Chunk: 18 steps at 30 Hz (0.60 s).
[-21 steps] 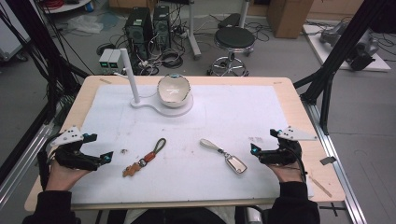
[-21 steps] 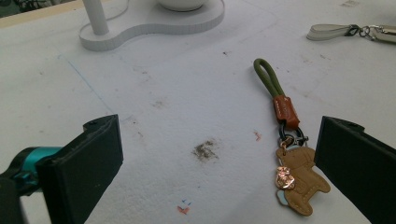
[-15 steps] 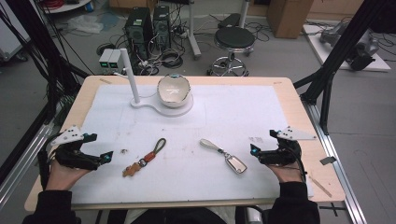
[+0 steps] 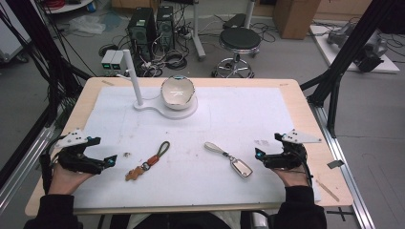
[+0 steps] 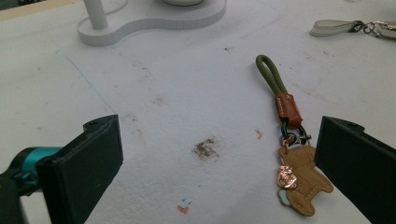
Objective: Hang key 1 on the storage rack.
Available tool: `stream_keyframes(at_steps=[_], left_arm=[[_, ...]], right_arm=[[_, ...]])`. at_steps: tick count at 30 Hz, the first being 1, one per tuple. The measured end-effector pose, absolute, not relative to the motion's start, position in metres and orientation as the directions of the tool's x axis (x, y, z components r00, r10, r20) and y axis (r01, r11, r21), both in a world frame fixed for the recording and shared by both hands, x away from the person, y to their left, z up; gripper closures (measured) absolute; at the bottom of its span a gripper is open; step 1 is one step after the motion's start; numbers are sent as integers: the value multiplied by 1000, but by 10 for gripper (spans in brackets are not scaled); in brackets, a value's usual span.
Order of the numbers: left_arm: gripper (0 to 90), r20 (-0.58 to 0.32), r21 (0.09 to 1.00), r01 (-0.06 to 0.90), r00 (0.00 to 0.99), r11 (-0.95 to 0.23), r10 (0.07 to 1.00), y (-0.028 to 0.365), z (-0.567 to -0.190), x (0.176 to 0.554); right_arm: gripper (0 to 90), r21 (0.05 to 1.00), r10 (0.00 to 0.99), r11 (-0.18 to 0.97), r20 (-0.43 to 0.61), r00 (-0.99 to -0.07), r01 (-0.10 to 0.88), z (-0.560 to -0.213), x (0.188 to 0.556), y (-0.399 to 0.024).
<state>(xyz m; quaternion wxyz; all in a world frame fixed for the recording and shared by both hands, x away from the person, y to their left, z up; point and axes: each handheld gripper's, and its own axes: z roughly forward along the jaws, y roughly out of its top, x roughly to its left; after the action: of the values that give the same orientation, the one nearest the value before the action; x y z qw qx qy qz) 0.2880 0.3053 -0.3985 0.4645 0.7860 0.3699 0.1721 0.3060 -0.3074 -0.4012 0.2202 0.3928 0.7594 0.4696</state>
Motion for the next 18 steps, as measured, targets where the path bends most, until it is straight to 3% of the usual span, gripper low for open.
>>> stream_keyframes(at_steps=[18], left_arm=[[17, -41, 838, 409, 708, -361, 705, 281, -394, 291]], right_arm=[[6, 874, 800, 269, 30, -600, 404, -405, 307, -303]])
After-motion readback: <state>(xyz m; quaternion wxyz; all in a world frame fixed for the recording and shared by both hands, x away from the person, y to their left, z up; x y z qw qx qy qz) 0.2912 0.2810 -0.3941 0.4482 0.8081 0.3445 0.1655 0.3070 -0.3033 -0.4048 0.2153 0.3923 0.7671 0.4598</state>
